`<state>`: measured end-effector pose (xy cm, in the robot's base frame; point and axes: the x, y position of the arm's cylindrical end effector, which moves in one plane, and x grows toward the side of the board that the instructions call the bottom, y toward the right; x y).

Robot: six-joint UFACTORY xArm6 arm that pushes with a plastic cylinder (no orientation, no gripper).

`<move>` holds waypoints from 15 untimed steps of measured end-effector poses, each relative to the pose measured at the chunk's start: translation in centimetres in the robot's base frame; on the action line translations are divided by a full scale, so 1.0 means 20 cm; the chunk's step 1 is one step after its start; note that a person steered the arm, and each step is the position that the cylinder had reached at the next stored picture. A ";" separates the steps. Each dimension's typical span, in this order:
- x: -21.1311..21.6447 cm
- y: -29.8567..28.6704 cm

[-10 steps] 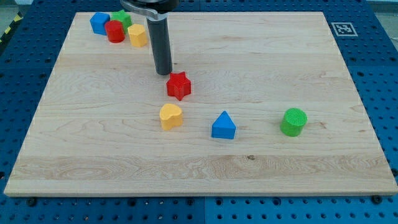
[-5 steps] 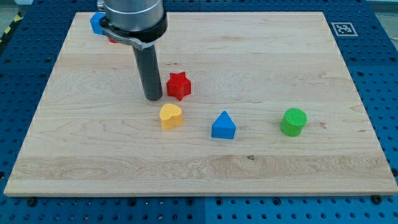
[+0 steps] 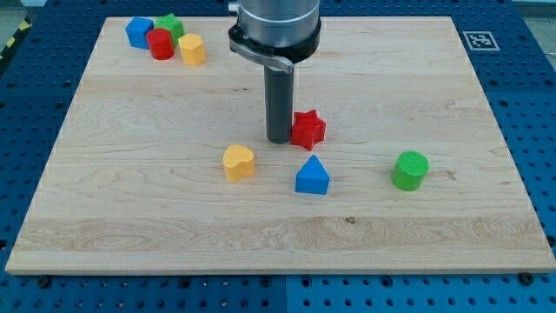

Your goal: Move red star towards the top left

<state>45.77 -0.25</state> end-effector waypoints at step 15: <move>-0.52 0.72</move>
<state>35.40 14.09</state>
